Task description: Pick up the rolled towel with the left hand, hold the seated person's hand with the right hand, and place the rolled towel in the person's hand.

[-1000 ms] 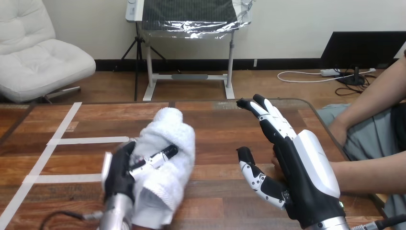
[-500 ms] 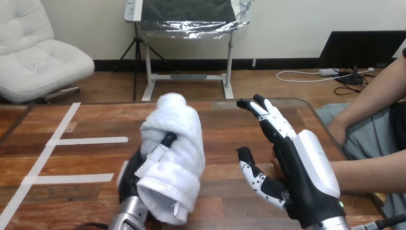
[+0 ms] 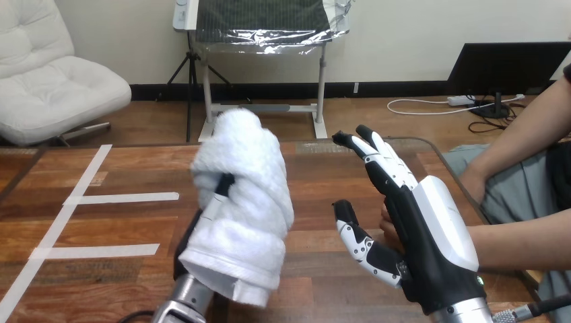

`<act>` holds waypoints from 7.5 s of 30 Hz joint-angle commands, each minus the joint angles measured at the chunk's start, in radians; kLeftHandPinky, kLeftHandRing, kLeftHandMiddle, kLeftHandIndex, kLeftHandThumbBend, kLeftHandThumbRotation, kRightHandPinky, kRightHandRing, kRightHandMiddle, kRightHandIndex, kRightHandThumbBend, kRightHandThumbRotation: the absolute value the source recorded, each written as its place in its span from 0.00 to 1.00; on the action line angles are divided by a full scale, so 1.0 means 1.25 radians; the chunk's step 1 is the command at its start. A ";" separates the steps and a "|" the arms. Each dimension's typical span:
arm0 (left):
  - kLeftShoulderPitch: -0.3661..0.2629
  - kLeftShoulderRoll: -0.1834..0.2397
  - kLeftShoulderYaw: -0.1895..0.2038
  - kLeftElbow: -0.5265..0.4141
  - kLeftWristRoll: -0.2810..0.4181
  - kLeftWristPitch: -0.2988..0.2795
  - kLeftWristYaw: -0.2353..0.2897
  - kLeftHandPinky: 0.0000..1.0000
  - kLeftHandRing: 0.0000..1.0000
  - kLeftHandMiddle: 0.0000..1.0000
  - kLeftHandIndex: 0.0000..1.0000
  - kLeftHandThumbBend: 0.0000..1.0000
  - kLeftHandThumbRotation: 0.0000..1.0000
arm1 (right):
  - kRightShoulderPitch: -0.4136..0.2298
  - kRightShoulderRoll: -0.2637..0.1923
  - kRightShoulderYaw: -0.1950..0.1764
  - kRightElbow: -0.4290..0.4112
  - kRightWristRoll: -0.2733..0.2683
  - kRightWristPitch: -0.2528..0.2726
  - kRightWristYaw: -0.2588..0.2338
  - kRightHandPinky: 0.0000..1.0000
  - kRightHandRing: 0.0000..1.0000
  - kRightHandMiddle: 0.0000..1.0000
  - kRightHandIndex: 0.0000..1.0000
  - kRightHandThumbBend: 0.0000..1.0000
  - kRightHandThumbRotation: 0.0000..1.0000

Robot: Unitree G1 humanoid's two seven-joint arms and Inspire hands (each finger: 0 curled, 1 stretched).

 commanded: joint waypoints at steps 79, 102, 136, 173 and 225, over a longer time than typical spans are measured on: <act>0.065 -0.090 -0.153 -0.392 0.111 -0.079 -0.009 0.27 0.32 0.40 0.47 0.90 0.04 | -0.164 -0.266 -0.232 -0.033 -0.038 0.291 0.275 0.82 0.92 0.93 0.88 0.73 0.00; 0.065 -0.087 -0.173 -0.387 0.118 -0.096 0.009 0.26 0.31 0.40 0.47 0.90 0.06 | -0.266 -0.433 -0.189 0.068 -0.097 0.400 0.481 0.85 0.91 0.92 0.86 0.80 0.00; 0.070 -0.077 -0.159 -0.371 0.103 -0.098 -0.005 0.27 0.33 0.40 0.47 0.88 0.05 | -0.449 -0.531 -0.032 0.269 -0.221 0.434 0.662 0.91 0.95 0.94 0.88 0.80 0.00; 0.070 -0.071 -0.149 -0.371 0.103 -0.100 -0.008 0.27 0.33 0.40 0.47 0.87 0.06 | -0.554 -0.518 0.088 0.474 -0.288 0.350 0.650 0.95 0.97 0.96 0.90 0.75 0.14; 0.069 -0.064 -0.130 -0.367 0.119 -0.088 0.024 0.27 0.33 0.40 0.47 0.87 0.04 | -0.547 -0.491 0.095 0.575 -0.196 0.273 0.417 0.21 0.33 0.45 0.48 0.77 0.00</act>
